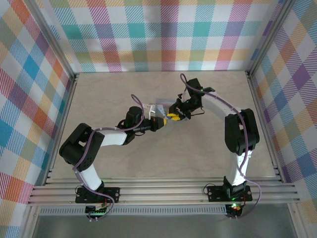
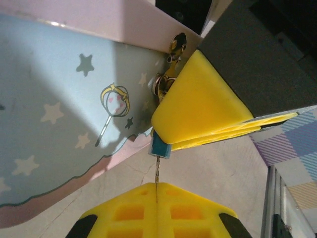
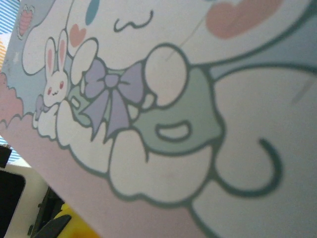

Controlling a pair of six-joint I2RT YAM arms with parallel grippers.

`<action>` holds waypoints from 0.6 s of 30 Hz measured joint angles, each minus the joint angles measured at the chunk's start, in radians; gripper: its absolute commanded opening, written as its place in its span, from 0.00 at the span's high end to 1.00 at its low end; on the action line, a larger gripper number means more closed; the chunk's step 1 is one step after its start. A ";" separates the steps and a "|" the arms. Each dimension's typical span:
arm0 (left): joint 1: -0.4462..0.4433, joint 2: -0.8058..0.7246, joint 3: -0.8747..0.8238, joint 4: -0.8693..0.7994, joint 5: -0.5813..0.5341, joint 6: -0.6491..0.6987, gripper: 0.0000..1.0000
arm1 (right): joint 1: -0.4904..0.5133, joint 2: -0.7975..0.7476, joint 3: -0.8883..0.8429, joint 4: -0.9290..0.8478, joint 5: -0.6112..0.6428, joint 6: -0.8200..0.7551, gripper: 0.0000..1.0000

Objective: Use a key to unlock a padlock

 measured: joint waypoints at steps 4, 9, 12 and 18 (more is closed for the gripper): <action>0.022 0.060 0.000 0.077 0.064 -0.094 1.00 | -0.005 -0.002 -0.035 0.039 0.000 -0.008 1.00; 0.042 0.098 0.000 0.136 0.140 -0.177 1.00 | -0.006 -0.013 -0.067 0.071 -0.002 -0.011 1.00; 0.045 0.098 0.000 0.142 0.149 -0.184 1.00 | -0.006 -0.016 -0.067 0.072 -0.003 -0.013 1.00; 0.009 0.035 0.001 0.032 0.077 -0.079 1.00 | -0.006 -0.020 -0.060 0.038 -0.006 -0.019 1.00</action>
